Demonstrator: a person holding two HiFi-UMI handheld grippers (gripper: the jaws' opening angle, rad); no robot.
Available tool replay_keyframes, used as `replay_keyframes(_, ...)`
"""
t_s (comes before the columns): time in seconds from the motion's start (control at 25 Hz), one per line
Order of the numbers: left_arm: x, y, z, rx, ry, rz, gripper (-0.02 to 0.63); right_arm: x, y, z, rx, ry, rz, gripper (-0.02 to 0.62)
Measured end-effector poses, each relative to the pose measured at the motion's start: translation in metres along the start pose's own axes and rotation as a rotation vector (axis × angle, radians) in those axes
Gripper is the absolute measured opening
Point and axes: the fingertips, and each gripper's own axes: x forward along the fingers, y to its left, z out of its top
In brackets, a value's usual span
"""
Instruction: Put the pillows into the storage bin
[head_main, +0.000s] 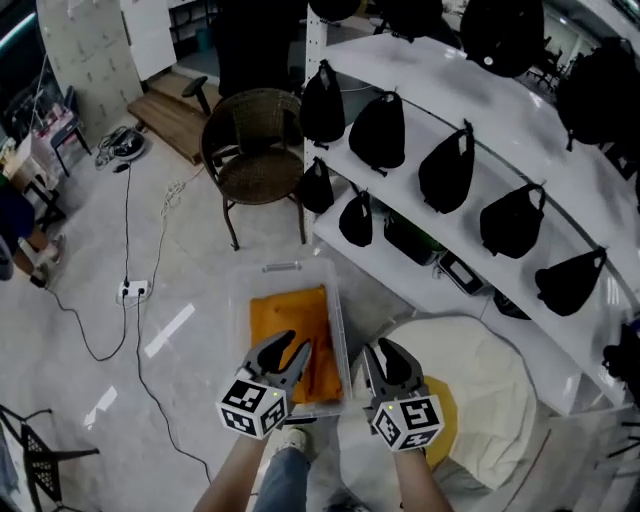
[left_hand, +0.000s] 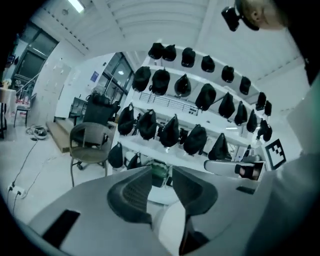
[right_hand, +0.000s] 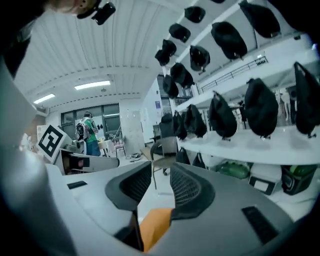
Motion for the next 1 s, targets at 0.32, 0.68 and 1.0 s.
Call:
replay_keyframes(0.32,-0.07,-0.145,0.126,0.19,-0.135,-0.094,0.046,-0.15,0.0,0.129,-0.054,-0.191,-0.102,0.026)
replay_keyframes(0.68,-0.123,-0.249,0.148,0.214,-0.159,-0.117,0.021,-0.273,0.001,0.144,-0.029,-0.251,-0.179,0.003)
replay_keyframes(1.0,-0.144,-0.297,0.117,0.22,-0.145,-0.142,0.02,-0.337,-0.007,0.12,0.033,-0.264,-0.239,0.0)
